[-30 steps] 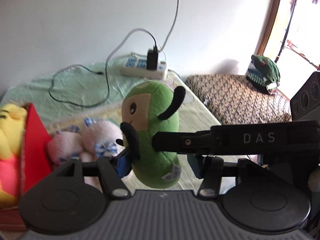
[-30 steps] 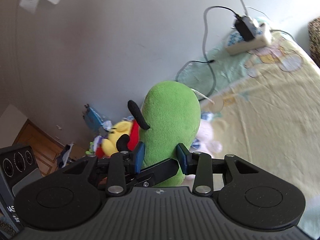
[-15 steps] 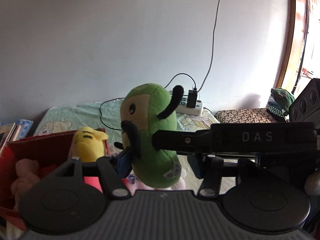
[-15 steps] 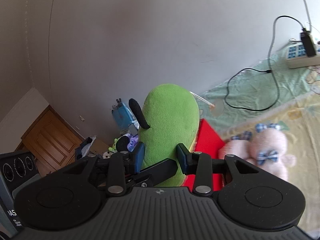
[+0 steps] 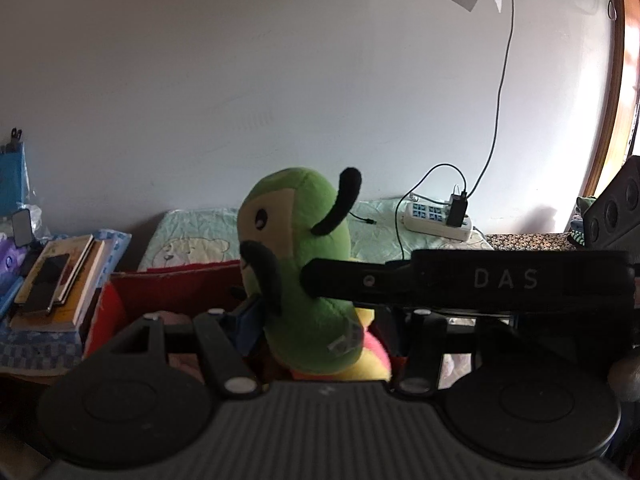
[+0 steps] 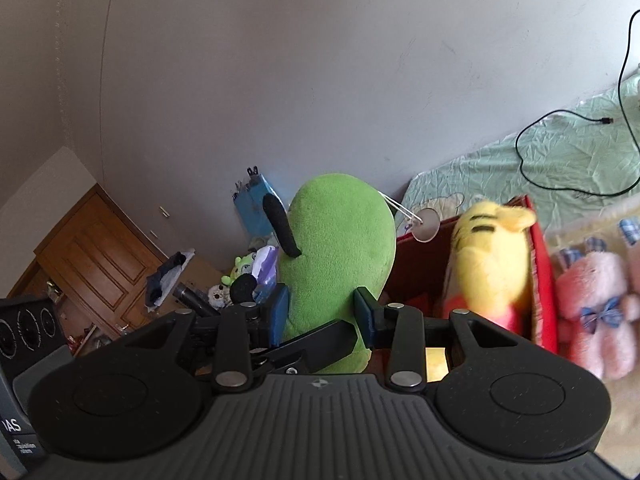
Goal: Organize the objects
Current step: 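Carry the green bean plush over the red box and lower it inside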
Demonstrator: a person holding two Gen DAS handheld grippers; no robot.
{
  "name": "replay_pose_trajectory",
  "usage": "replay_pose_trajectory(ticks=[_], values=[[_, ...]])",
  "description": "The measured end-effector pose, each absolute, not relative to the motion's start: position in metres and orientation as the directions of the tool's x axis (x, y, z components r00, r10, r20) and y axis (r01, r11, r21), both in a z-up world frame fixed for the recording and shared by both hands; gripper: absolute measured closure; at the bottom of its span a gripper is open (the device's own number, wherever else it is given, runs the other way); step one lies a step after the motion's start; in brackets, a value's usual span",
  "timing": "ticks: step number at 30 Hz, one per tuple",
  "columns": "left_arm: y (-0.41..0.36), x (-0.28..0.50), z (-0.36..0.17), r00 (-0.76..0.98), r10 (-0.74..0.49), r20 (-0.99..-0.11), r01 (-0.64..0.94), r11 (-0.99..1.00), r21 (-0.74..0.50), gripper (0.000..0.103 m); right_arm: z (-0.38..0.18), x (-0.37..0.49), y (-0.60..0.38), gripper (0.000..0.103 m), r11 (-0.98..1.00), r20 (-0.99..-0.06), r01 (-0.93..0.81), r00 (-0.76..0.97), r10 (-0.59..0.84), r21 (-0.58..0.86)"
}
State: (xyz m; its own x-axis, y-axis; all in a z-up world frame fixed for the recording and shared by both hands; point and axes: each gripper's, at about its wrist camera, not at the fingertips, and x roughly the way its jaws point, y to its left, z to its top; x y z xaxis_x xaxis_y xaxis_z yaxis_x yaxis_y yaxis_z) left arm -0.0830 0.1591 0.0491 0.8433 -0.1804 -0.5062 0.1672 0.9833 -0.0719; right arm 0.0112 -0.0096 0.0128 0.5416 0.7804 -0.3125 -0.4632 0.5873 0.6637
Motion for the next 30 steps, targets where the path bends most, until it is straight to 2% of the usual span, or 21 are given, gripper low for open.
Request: replay_pose_trajectory(ticks=[10, 18, 20, 23, 26, 30], values=[[0.203, -0.065, 0.017, 0.778, -0.196, -0.596, 0.178, 0.980, -0.090, 0.047, -0.010, 0.015, 0.027, 0.063, 0.677, -0.409, -0.407, 0.569, 0.713, 0.613], [0.216, -0.038, -0.004, 0.741, -0.230, -0.630, 0.208, 0.972, -0.109, 0.047, -0.019, 0.023, 0.036, 0.064, 0.747, -0.469, -0.343, 0.610, 0.639, 0.570], [0.213, -0.034, -0.007, 0.734, -0.235, -0.638, 0.219, 0.970, -0.105, 0.047, -0.022, 0.026, 0.037, 0.068, 0.774, -0.492, -0.315, 0.627, 0.604, 0.549], [0.211, -0.026, -0.013, 0.722, -0.244, -0.648, 0.239, 0.966, -0.098, 0.047, -0.028, 0.033, 0.037, 0.069, 0.816, -0.542, -0.278, 0.634, 0.552, 0.506], [0.204, -0.021, -0.017, 0.718, -0.247, -0.651, 0.266, 0.961, -0.071, 0.051, -0.031, 0.037, 0.032, 0.069, 0.808, -0.541, -0.271, 0.627, 0.560, 0.523], [0.200, -0.014, -0.025, 0.709, -0.243, -0.662, 0.282, 0.958, -0.050, 0.048, -0.034, 0.038, 0.033, 0.069, 0.809, -0.545, -0.282, 0.620, 0.564, 0.516]])
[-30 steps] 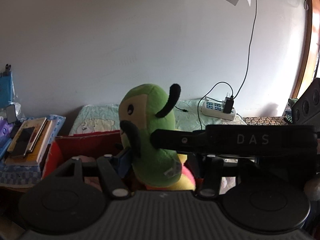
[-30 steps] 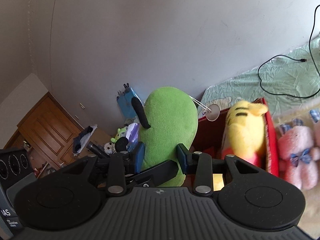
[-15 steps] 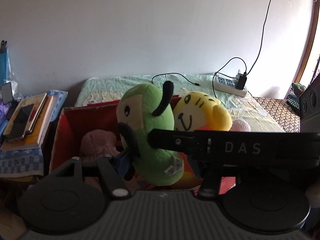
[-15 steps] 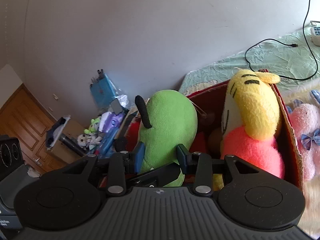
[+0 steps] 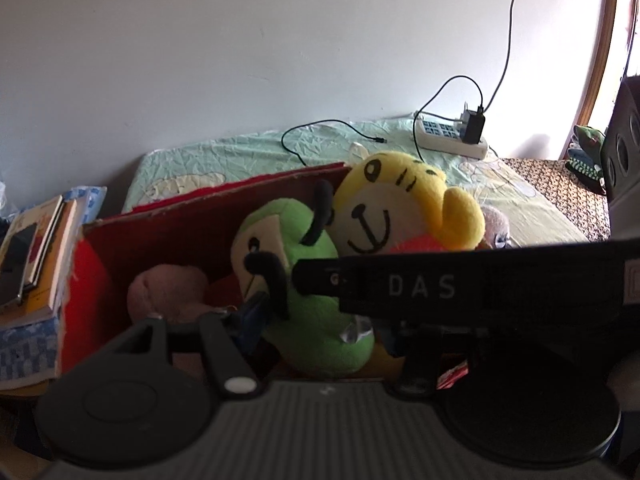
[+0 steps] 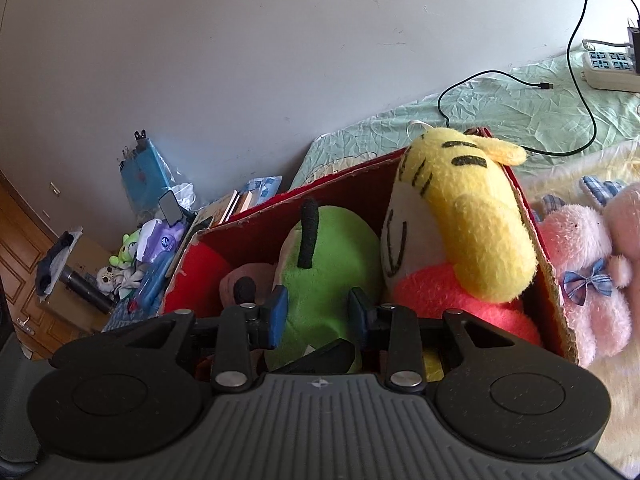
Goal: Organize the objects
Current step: 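Carry the green bean plush over the red box and lower it inside, then open the right gripper to release the bean plush and withdraw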
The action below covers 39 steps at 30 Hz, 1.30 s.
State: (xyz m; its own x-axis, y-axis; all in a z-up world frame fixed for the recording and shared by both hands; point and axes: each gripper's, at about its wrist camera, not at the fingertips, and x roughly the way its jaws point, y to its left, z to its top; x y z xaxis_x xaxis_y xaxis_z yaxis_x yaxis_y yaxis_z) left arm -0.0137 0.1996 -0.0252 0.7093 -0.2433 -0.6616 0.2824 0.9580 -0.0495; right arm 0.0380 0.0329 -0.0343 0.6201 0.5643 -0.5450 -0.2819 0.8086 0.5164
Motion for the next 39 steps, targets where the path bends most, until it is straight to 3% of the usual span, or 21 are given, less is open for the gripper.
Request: replay_pose_trajectory(ticks=[8, 12, 22, 25, 27, 39], values=[[0.202, -0.010, -0.033, 0.691, -0.271, -0.670, 0.303, 0.950, -0.072, 0.044, -0.032, 0.040, 0.012, 0.070, 0.787, -0.529, -0.232, 0.628, 0.570, 0.572], [0.195, -0.009, -0.035, 0.683, -0.288, -0.671, 0.314, 0.945, -0.086, 0.035, -0.033, 0.041, -0.002, 0.070, 0.764, -0.520, -0.196, 0.627, 0.579, 0.615], [0.188, -0.016, -0.037, 0.690, -0.262, -0.675, 0.313, 0.949, -0.049, 0.026, -0.035, 0.039, 0.000, 0.074, 0.763, -0.520, -0.194, 0.628, 0.580, 0.616], [0.194, -0.024, -0.031, 0.706, -0.273, -0.654, 0.314, 0.948, -0.057, 0.014, -0.035, 0.038, 0.001, 0.074, 0.770, -0.522, -0.199, 0.631, 0.574, 0.606], [0.196, -0.027, -0.027, 0.712, -0.276, -0.646, 0.311, 0.948, -0.062, 0.012, -0.035, 0.038, 0.002, 0.074, 0.776, -0.525, -0.204, 0.632, 0.570, 0.597], [0.207, -0.032, -0.025, 0.689, -0.336, -0.642, 0.325, 0.935, -0.141, 0.008, -0.020, 0.047, 0.005, 0.073, 0.680, -0.439, -0.345, 0.560, 0.703, 0.647]])
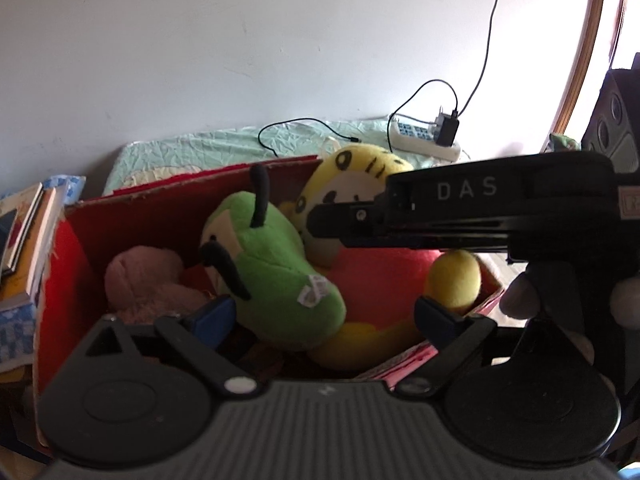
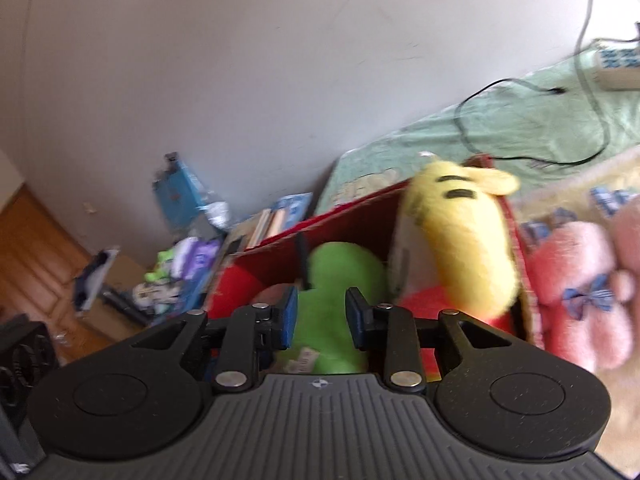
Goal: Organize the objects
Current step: 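Open the right gripper to release the bean plush and withdraw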
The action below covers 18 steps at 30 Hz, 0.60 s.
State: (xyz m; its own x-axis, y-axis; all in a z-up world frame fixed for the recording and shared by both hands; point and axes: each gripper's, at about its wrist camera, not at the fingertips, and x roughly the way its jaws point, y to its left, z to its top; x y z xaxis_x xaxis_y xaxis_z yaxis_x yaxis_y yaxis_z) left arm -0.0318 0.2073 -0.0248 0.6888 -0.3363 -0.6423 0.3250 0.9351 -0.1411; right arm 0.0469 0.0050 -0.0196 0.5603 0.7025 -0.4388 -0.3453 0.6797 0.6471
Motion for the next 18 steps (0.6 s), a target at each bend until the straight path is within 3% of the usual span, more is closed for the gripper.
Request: replay_pose_trajectory(ticks=[5, 12, 18], values=[[0.215, -0.036, -0.025, 0.695, -0.325, -0.642, 0.323, 0.938, -0.124, 0.008, -0.021, 0.049, 0.020, 0.074, 0.645, -0.459, -0.412, 0.466, 0.756, 0.644], [0.244, -0.044, -0.023, 0.711, -0.288, -0.641, 0.258, 0.955, -0.144, 0.008, -0.034, 0.055, 0.021, 0.076, 0.718, -0.546, -0.328, 0.481, 0.686, 0.614], [0.261, -0.034, -0.022, 0.709, -0.210, -0.673, 0.144, 0.978, -0.154, 0.008, -0.035, 0.050, 0.015, 0.076, 0.703, -0.526, -0.311, 0.490, 0.695, 0.640]])
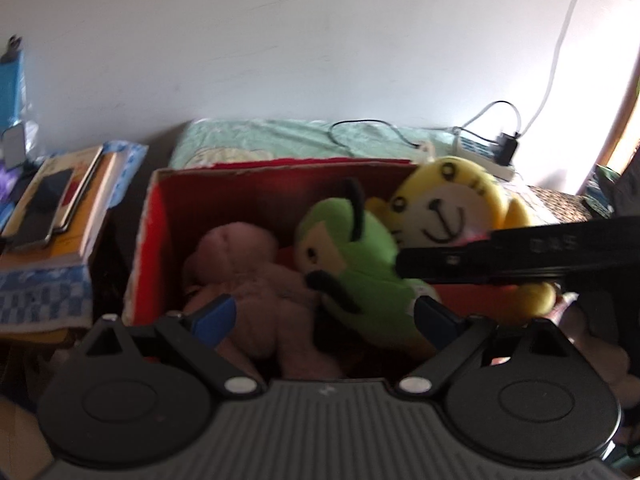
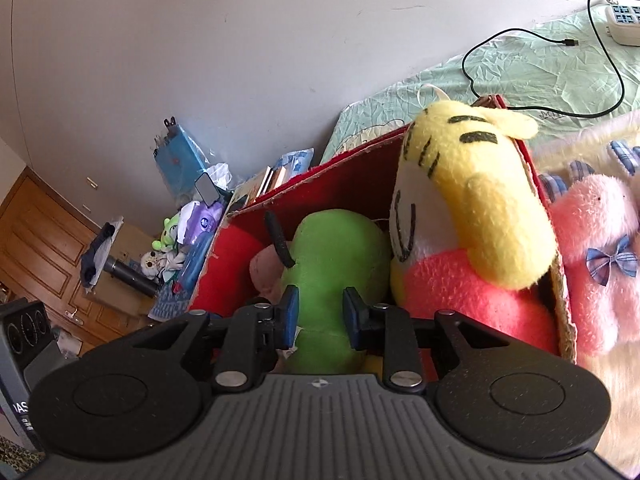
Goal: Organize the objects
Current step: 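Open the right gripper to release the bean plush and withdraw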
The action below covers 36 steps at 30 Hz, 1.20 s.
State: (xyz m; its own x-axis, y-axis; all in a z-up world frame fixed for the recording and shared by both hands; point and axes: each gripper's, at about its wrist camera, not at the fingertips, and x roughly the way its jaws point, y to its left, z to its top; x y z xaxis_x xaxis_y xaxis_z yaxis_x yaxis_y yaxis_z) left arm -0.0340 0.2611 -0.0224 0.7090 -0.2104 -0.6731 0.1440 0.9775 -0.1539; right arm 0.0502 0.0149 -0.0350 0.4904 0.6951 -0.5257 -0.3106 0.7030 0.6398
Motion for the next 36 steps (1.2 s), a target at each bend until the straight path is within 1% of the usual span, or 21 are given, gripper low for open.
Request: replay_pose_trajectory(ticks=[4, 8, 10, 11, 14, 19, 28, 34, 36], values=[[0.255, -0.026, -0.023, 0.703, -0.151, -0.695, 0.112, 0.989, -0.101, 0.008, -0.033, 0.045, 0.012, 0.075, 0.696, -0.508, -0.308, 0.505, 0.697, 0.648], [0.243, -0.029, -0.021, 0.716, -0.103, -0.690, 0.122, 0.992, -0.022, 0.007, -0.031, 0.042, 0.007, 0.075, 0.697, -0.493, -0.300, 0.531, 0.689, 0.651], [0.236, -0.030, -0.020, 0.720, -0.071, -0.690, 0.124, 0.992, 0.027, 0.004, -0.030, 0.039, 0.004, 0.075, 0.697, -0.484, -0.293, 0.546, 0.684, 0.654], [0.233, -0.031, -0.019, 0.722, -0.048, -0.690, 0.120, 0.991, 0.056, 0.004, -0.030, 0.037, 0.003, 0.075, 0.700, -0.482, -0.291, 0.553, 0.679, 0.652], [0.223, -0.031, -0.016, 0.726, -0.002, -0.688, 0.113, 0.987, 0.117, 0.004, -0.027, 0.033, 0.003, 0.075, 0.720, -0.487, -0.294, 0.574, 0.659, 0.628], [0.210, -0.029, -0.016, 0.701, 0.058, -0.711, 0.099, 0.979, 0.177, 0.004, -0.023, 0.025, 0.004, 0.070, 0.754, -0.491, -0.312, 0.605, 0.627, 0.578], [0.205, -0.031, -0.015, 0.666, 0.101, -0.739, 0.068, 0.978, 0.196, 0.004, -0.024, 0.015, -0.002, 0.068, 0.774, -0.483, -0.312, 0.637, 0.601, 0.551], [0.202, -0.036, -0.012, 0.665, 0.106, -0.739, 0.067, 0.977, 0.200, 0.003, -0.021, 0.005, -0.002, 0.063, 0.778, -0.471, -0.326, 0.649, 0.597, 0.537], [0.200, -0.040, -0.010, 0.669, 0.111, -0.735, 0.062, 0.977, 0.205, 0.003, -0.019, 0.002, -0.003, 0.056, 0.774, -0.464, -0.330, 0.650, 0.601, 0.540]])
